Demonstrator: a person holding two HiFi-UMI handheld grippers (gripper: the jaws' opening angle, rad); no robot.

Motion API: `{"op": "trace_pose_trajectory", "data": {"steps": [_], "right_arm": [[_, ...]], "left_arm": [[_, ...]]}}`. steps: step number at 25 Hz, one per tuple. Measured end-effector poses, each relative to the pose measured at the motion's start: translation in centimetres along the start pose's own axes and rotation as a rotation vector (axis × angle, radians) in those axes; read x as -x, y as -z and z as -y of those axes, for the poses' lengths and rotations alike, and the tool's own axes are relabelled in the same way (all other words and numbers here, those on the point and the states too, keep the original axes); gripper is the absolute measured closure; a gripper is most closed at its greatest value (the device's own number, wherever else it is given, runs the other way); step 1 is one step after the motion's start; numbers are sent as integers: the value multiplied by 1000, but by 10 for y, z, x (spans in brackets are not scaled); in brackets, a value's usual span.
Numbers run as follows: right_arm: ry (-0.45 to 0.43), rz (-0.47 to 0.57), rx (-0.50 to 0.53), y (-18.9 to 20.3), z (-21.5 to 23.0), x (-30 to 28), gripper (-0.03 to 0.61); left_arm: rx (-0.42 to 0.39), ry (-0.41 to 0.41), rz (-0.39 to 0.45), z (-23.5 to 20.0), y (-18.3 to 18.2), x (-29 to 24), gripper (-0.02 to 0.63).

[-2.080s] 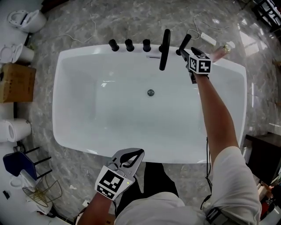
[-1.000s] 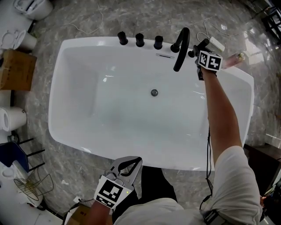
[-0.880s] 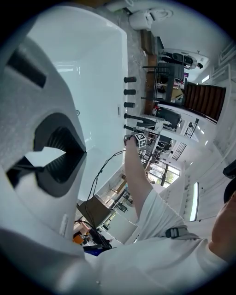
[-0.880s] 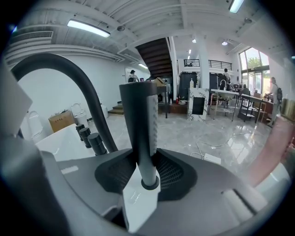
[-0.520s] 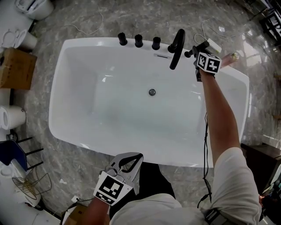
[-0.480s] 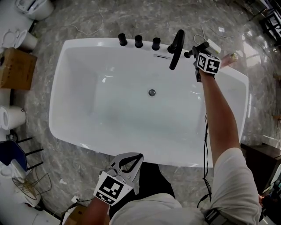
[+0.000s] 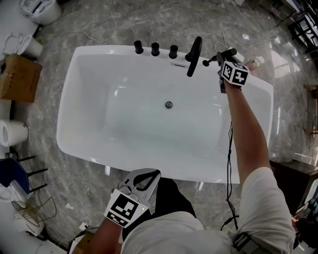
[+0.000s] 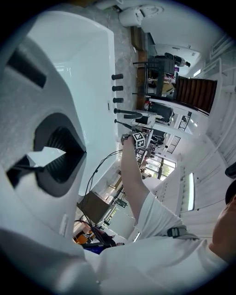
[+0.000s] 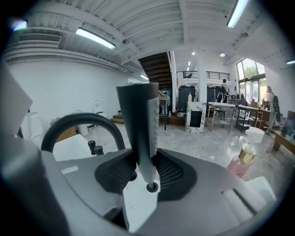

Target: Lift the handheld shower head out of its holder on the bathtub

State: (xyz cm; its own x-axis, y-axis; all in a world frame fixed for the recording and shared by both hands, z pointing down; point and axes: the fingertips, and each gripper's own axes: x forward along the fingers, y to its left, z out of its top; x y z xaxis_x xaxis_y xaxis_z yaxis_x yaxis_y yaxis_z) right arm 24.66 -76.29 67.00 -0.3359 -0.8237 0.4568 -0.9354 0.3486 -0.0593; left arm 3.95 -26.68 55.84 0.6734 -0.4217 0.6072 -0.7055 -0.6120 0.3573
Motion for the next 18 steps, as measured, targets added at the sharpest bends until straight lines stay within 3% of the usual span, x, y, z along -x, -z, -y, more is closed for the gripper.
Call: {"op": "trace_pose_trajectory", "data": {"steps": [18], "right_arm": [[3,82,28,-63,-27,103,431]], "left_arm": [[-77,41,32,38,-8,47,607]]}}
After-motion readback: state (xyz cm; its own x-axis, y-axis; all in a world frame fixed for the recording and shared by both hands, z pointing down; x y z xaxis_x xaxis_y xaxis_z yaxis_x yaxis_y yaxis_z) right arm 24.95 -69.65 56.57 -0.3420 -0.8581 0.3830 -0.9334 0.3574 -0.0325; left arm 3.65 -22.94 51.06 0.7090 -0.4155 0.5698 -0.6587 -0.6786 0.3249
